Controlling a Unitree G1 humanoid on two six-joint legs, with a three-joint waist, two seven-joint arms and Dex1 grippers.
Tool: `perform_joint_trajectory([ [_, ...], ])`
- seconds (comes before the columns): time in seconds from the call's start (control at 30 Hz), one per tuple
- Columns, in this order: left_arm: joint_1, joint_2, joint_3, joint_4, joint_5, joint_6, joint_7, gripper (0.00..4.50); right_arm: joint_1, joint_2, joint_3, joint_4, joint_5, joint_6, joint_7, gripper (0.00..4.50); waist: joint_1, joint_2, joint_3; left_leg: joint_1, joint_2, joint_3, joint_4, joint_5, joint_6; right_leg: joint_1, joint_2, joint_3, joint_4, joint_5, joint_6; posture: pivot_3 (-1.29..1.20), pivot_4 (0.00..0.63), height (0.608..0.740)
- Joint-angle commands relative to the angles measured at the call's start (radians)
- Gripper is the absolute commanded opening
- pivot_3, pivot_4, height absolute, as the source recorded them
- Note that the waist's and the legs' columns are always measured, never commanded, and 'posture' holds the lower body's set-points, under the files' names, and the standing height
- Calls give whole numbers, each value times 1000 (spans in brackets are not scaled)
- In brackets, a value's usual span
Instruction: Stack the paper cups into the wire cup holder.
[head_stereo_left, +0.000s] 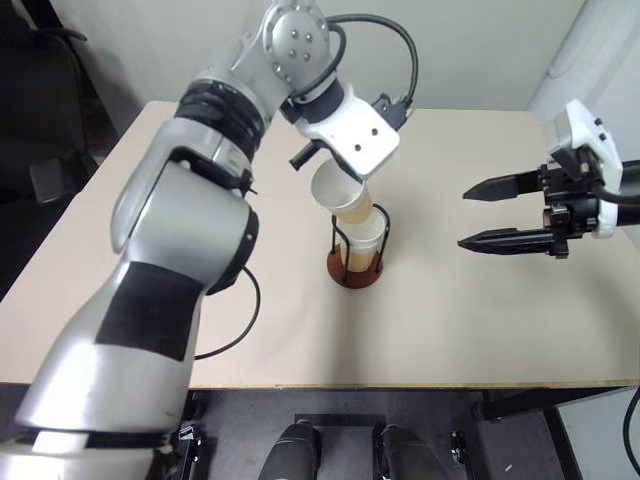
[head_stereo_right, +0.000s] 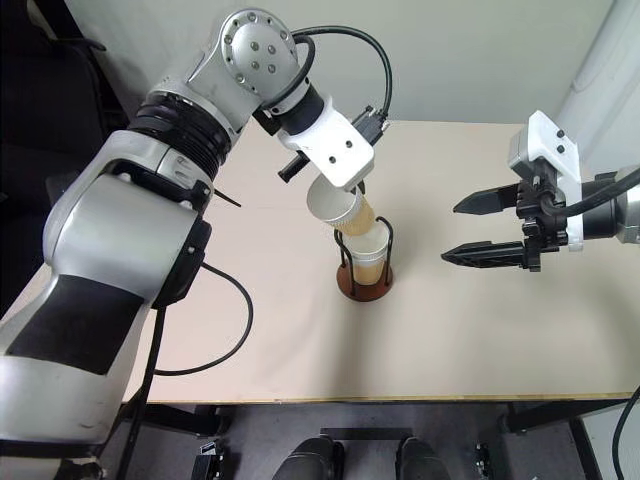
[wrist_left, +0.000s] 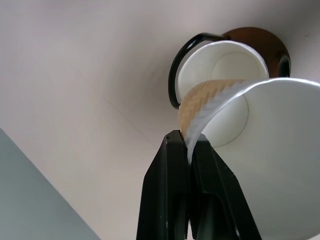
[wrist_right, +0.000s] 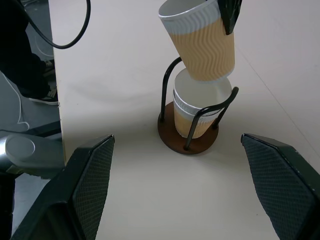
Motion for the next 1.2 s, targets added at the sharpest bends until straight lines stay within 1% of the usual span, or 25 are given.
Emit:
perform_joint_trajectory([
  [0.03,-4,-7,23,-28,-27,-8,-39,20,-5,-25,-38,-19,12,-4,4,4132,0,0,0,0,1,0,0,0,0,0,-1,0,0,0,0,0,150,740],
  [0.1,-3,-10,23,-29,-26,-7,-39,20,-4,-26,-39,-21,13,-1,2,4132,1,0,0,0,-1,2,0,0,0,0,1,-1,0,0,0,0,150,740],
  [0.13,-3,-11,22,-29,-26,-7,-39,20,-3,-26,-40,-22,13,-1,2,4132,0,0,0,0,0,0,1,0,0,0,-1,0,0,0,1,0,150,740],
  [0.43,23,-23,-8,-24,-41,-19,-39,20,11,-32,-50,-35,19,7,-3,4132,1,0,0,0,0,0,1,0,1,1,0,-1,0,0,1,0,150,740],
  [0.53,37,-19,-11,-29,-28,-22,-39,605,17,-33,-54,-40,23,10,-5,4132,0,0,0,1,-1,1,1,0,1,1,1,0,1,0,1,0,150,740],
  [0.77,42,-7,2,-27,-33,6,-39,3034,27,-35,-53,-43,28,10,-7,4132,1,0,0,0,0,1,2,0,1,1,0,0,1,0,2,0,150,740],
  [0.83,39,-3,8,-26,-40,18,-39,3788,27,-34,-50,-42,28,8,-7,4132,0,0,0,0,0,1,2,0,1,1,-1,0,1,0,2,0,150,740],
  [0.9,35,8,40,-15,-91,88,-39,4476,27,-31,-45,-38,27,5,-6,4132,-1,0,0,0,0,0,3,0,1,1,-1,1,1,0,2,0,150,740],
  [0.97,32,24,54,-3,-147,161,-39,4476,28,-30,-41,-33,26,1,-1,4132,0,0,0,0,0,1,2,0,1,1,-1,0,1,0,2,0,150,740],
  [1.07,34,73,54,-4,-229,262,-39,4476,18,-38,-26,-14,15,-8,17,4132,-5,0,0,1,0,1,2,0,1,1,0,1,1,0,2,0,150,740],
  [1.2,40,125,60,-23,-286,349,-39,4476,10,-40,-11,11,-2,-28,32,4132,-7,0,-1,1,0,2,1,1,1,1,1,0,1,0,2,0,150,740],
])
